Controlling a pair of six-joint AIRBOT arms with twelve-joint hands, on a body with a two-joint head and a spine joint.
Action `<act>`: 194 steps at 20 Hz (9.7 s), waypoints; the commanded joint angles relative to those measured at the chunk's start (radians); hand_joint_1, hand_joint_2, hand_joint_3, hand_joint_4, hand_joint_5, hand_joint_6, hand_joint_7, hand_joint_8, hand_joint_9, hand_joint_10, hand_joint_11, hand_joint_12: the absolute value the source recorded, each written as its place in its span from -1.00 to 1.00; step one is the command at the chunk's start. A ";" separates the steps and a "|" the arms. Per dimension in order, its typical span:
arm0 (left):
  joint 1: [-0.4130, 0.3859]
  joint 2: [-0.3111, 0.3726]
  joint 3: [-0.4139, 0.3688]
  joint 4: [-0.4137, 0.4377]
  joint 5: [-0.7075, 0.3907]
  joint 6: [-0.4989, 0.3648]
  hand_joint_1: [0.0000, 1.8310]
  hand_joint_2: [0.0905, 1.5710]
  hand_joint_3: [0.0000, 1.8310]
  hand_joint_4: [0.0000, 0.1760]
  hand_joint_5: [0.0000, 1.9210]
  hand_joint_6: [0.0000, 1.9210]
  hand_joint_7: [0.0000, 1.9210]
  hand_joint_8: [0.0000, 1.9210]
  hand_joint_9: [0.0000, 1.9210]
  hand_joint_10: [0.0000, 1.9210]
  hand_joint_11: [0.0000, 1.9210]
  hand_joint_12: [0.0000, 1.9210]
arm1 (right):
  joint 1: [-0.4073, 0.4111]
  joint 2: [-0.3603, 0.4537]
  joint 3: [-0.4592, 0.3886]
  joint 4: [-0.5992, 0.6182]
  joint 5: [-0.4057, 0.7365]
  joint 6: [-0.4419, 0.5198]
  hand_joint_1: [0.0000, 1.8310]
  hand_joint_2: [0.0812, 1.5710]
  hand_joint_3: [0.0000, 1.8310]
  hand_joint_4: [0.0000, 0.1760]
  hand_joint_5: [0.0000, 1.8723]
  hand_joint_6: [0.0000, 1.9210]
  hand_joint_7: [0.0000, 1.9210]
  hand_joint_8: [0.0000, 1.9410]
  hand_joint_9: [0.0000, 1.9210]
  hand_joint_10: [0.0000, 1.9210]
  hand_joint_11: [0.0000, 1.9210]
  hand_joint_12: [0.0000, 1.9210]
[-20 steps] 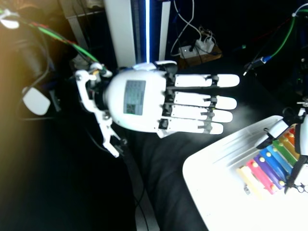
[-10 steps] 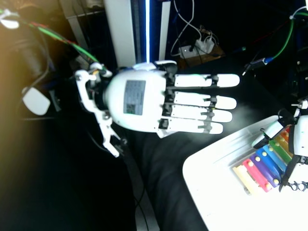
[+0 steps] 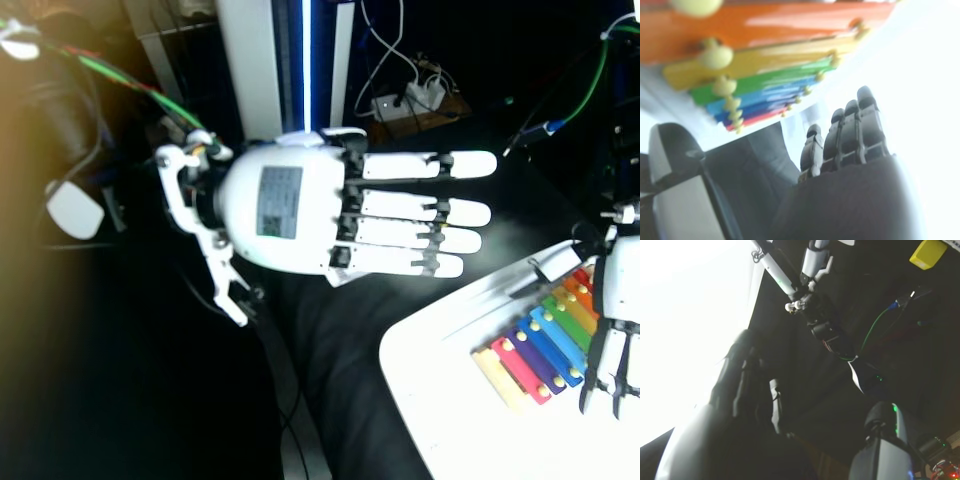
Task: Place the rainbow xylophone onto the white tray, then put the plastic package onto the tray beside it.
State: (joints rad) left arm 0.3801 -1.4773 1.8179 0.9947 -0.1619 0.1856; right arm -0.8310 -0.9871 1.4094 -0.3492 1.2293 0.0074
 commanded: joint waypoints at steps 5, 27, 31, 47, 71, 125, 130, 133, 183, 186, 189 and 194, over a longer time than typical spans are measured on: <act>-0.028 0.093 -0.076 -0.051 -0.116 -0.003 -0.21 -0.27 -1.00 1.00 -1.00 -1.00 -1.00 -1.00 -1.00 -1.00 -1.00 -1.00 | 0.019 0.007 -0.007 0.043 0.108 0.021 -0.26 -0.08 -1.00 0.62 -0.95 -1.00 -0.87 -1.00 -0.81 -1.00 -0.84 -0.55; 0.075 0.463 -0.389 -0.471 -0.367 0.311 -0.17 -0.17 -1.00 0.96 -1.00 -1.00 -1.00 -1.00 -1.00 -1.00 -1.00 -1.00 | 0.092 0.039 0.009 -0.307 -0.155 0.199 -0.24 -0.32 -1.00 -0.04 -1.00 -1.00 -1.00 -1.00 -1.00 -1.00 -0.95 -0.97; 0.109 0.522 -0.467 -0.528 -0.451 0.368 -0.25 -0.20 -1.00 0.37 -1.00 -1.00 -1.00 -1.00 -1.00 -1.00 -0.99 -1.00 | 0.094 0.033 0.009 -0.356 -0.182 0.222 -0.24 -0.32 -1.00 -0.21 -1.00 -1.00 -1.00 -1.00 -1.00 -1.00 -0.97 -0.98; 0.322 0.696 -0.657 -0.832 -0.719 0.578 -0.22 -0.21 -1.00 -0.04 -1.00 -1.00 -1.00 -1.00 -1.00 -1.00 -0.98 -0.99 | 0.236 -0.099 0.083 -0.820 -0.353 0.472 -0.27 -0.29 -0.99 -1.00 -1.00 -1.00 -1.00 -1.00 -1.00 -1.00 -0.99 -0.99; 0.424 0.697 -0.669 -0.917 -0.769 0.579 -0.22 -0.21 -1.00 -0.40 -1.00 -1.00 -1.00 -1.00 -1.00 -1.00 -0.96 -0.97 | 0.235 -0.121 0.081 -0.997 -0.437 0.536 -0.37 -0.24 -1.00 -1.00 -0.84 -0.99 -0.77 -1.00 -0.79 -1.00 -0.84 -0.79; 0.578 0.696 -0.692 -1.032 -0.860 0.579 -0.19 -0.26 -1.00 0.07 -1.00 -1.00 -1.00 -1.00 -1.00 -1.00 -0.98 -0.95 | 0.235 -0.187 0.165 -1.054 -0.555 0.536 0.31 0.51 -1.00 -1.00 -0.17 0.30 -0.09 0.22 0.16 0.32 0.18 0.59; 0.583 0.694 -0.693 -1.036 -0.867 0.579 -0.20 -0.25 -1.00 -0.06 -1.00 -1.00 -1.00 -1.00 -1.00 -1.00 -0.98 -0.97 | 0.235 -0.187 0.165 -1.049 -0.555 0.536 0.21 0.54 -1.00 -1.00 -0.19 0.35 0.08 0.97 0.36 1.00 0.45 1.00; 0.584 0.694 -0.693 -1.038 -0.867 0.579 -0.19 -0.25 -1.00 -0.08 -1.00 -1.00 -1.00 -1.00 -1.00 -1.00 -0.99 -0.97 | 0.235 -0.187 0.162 -1.020 -0.554 0.535 0.23 0.52 -1.00 -1.00 -0.15 0.29 0.08 0.97 0.35 1.00 0.43 1.00; 0.608 0.668 -0.685 -1.049 -0.891 0.579 -0.20 -0.26 -1.00 -0.15 -1.00 -1.00 -1.00 -1.00 -1.00 -1.00 -0.98 -0.99 | 0.550 -0.256 0.308 -0.618 -0.520 0.208 0.48 0.36 -1.00 -1.00 -0.01 -0.18 0.12 -0.07 0.23 0.19 0.00 0.44; 0.608 0.666 -0.685 -1.049 -0.895 0.579 -0.16 -0.27 -1.00 0.16 -1.00 -1.00 -1.00 -1.00 -1.00 -1.00 -1.00 -1.00 | 0.556 -0.296 0.355 -0.615 -0.547 0.208 0.52 0.36 -1.00 -1.00 -0.02 -0.25 0.11 -0.06 0.05 0.27 -0.21 0.42; 0.607 0.665 -0.685 -1.046 -0.896 0.579 -0.17 -0.26 -1.00 -0.17 -1.00 -1.00 -1.00 -1.00 -1.00 -1.00 -1.00 -1.00 | 0.560 -0.339 0.407 -0.603 -0.567 0.208 0.38 0.40 -1.00 -1.00 -0.02 0.07 0.02 0.09 0.15 0.19 -0.09 0.76; 0.606 0.663 -0.686 -1.041 -0.900 0.579 -0.14 -0.26 -1.00 0.08 -1.00 -1.00 -1.00 -1.00 -1.00 -1.00 -1.00 -1.00 | 0.597 -0.347 0.434 -0.597 -0.599 0.208 0.34 0.50 -1.00 -1.00 -0.16 0.28 -0.13 0.32 -0.07 0.27 -0.48 0.87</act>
State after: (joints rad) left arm 0.9920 -0.8085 1.1278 -0.0231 -0.9424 0.7673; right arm -0.2512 -1.3373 1.8420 -1.0191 0.5774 0.2096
